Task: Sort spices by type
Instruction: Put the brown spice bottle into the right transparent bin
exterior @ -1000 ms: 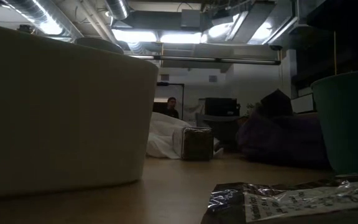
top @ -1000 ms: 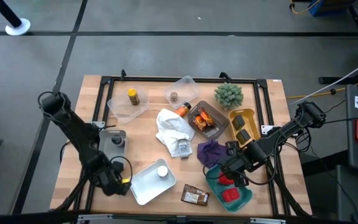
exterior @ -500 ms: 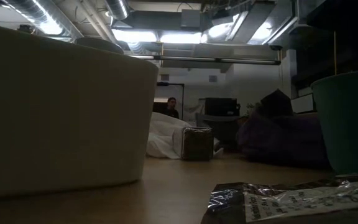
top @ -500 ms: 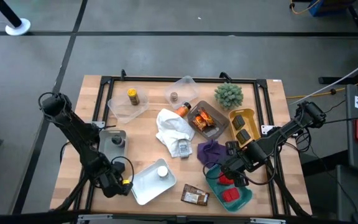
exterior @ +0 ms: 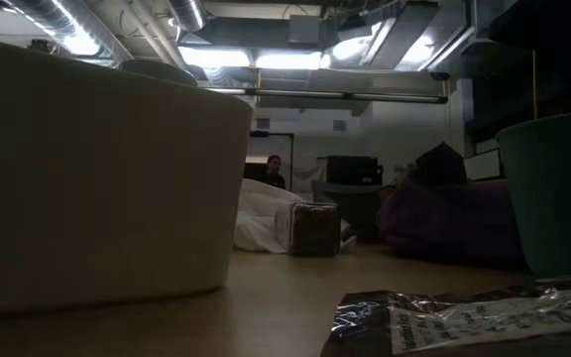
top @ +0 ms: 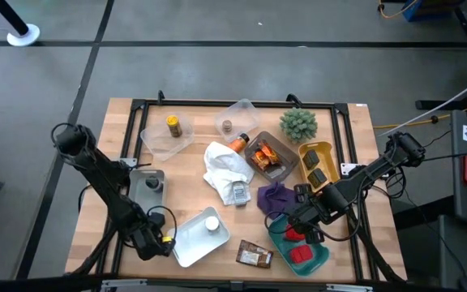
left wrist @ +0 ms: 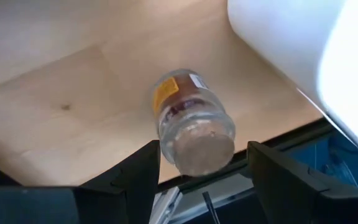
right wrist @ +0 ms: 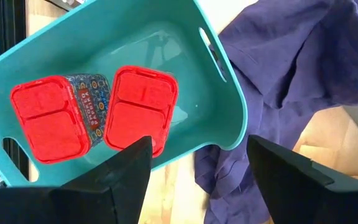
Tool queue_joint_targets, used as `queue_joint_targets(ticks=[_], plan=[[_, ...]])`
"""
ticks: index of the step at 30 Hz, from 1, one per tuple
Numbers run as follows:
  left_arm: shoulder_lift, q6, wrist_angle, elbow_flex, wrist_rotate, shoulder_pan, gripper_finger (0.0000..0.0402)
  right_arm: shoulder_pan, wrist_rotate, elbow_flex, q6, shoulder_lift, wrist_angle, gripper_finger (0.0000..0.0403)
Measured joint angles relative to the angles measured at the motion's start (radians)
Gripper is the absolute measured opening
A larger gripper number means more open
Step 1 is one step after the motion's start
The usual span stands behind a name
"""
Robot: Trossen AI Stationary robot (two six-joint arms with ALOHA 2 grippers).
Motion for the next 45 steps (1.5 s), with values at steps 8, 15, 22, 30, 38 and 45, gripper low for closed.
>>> queue_joint_targets(ticks=[8,15,22,30,38,45], plan=[[0.044,-0.017,0.021,0.0,0.001,0.0,0.0224,0.0,0.0,0.0,0.0,0.0,0.001,0.0262],[0.051,-0.069,0.016,0.0,0.0,0.001,0.0224,0.0,0.0,0.0,0.0,0.0,0.001,0.0262],[0.051,-0.062,0.009,-0.001,0.0,0.001,0.0224,0.0,0.0,0.0,0.0,0.0,0.002,0.0262],[0.051,-0.037,0.007,-0.001,0.0,0.001,0.0201,0.0,0.0,0.0,0.0,0.0,0.001,0.0262],[0.044,-0.025,0.017,0.0,0.004,0.001,0.0161,0.0,0.0,0.0,0.0,0.0,0.001,0.0262],[-0.005,-0.022,0.01,-0.002,-0.003,0.001,0.0164,0.0,0.0,0.0,0.0,0.0,0.001,0.0262]])
